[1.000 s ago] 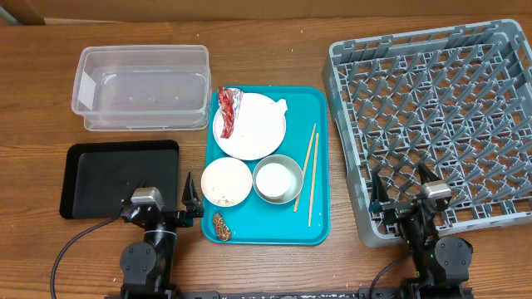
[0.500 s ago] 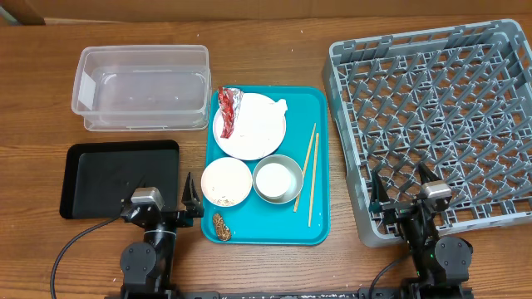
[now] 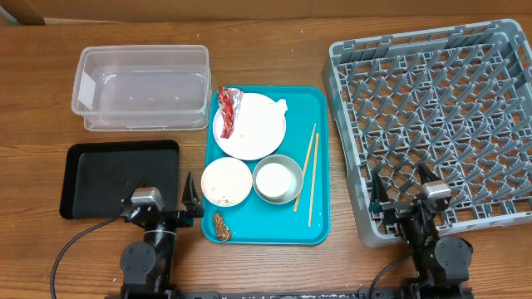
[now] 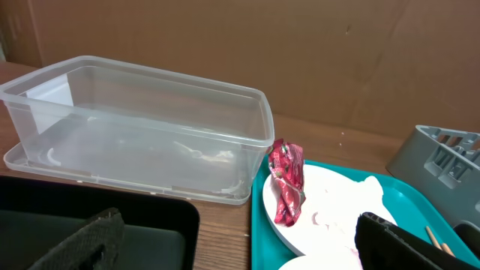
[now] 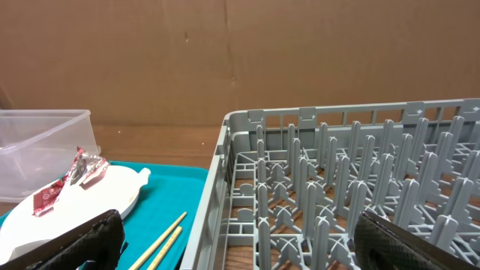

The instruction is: Sort waste into correct bins and load items into the dishwasher

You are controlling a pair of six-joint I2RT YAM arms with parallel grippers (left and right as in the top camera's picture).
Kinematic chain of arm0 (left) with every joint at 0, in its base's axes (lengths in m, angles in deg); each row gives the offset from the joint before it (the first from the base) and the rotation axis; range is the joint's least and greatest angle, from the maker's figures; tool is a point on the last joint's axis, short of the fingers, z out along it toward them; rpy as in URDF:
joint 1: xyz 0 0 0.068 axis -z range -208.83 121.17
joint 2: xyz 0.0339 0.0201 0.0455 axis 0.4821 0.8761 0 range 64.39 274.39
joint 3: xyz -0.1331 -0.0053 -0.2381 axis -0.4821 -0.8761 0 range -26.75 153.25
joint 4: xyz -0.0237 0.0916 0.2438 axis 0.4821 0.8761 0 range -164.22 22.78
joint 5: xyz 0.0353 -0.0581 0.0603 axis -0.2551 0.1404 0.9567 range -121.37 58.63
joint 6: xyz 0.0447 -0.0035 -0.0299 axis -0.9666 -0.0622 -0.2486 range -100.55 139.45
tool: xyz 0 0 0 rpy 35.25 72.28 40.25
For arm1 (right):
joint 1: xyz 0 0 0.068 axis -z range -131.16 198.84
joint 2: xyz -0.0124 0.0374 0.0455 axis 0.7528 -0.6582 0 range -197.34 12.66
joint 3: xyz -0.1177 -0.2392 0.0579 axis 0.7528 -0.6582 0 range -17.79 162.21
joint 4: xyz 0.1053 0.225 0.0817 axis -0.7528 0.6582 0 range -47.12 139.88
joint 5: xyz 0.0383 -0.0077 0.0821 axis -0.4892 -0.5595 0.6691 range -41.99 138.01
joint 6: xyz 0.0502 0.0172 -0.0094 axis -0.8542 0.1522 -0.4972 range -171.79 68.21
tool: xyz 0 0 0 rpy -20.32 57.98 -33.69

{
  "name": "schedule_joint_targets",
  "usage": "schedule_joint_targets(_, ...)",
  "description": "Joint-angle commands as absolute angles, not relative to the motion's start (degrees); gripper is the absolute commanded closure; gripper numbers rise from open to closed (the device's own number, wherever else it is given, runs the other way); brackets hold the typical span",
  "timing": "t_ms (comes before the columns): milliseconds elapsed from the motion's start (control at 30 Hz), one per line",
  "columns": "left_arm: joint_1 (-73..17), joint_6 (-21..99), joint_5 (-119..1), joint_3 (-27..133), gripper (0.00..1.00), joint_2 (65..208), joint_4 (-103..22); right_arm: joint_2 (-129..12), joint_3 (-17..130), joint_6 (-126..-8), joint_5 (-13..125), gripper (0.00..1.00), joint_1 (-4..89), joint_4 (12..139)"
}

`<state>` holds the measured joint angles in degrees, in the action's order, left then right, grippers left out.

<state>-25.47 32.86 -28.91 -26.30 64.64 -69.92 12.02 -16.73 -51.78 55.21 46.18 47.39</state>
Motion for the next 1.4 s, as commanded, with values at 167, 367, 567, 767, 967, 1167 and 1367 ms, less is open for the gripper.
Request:
schedule_joint_targets(167, -25.65, 33.21, -28.32, -26.48, 0.00, 64.64, -70.43, 12.43, -17.32, -51.83, 54.95, 0.00, 46.33, 47.00)
schedule_joint_targets(367, -25.65, 33.19, -28.21, -26.48, 0.00, 64.79, -70.05, 12.43, -17.32, -51.87, 55.12, 0.00, 46.33, 46.85)
schedule_joint_targets(567, -25.65, 32.05, -28.17, -26.46, 0.00, 66.89, -70.16, 12.43, -17.23, -57.33, 54.51, 0.00, 46.33, 46.43)
schedule_joint_targets(767, -25.65, 29.89, -27.97, -22.59, 0.00, 71.88, -70.16, 11.58, -13.32, -62.16, 51.58, 0.00, 46.33, 46.67)
schedule_joint_targets(967, -25.65, 27.85, -25.85, -12.14, 0.00, 85.89, -70.14, 4.61, -6.52, -62.56, 51.06, 0.00, 46.33, 47.83)
schedule_joint_targets(1167, -25.65, 24.12, -26.27, 6.85, 0.00, 109.14, -65.22, -9.64, 6.13, -62.51, 51.06, 0.00, 46.33, 55.68)
schedule_joint_targets(1367, -25.34, 24.14, -35.03, 32.51, 0.00, 131.85, -45.60, -24.68, 21.78, -62.47, 51.06, 0.00, 46.33, 69.38)
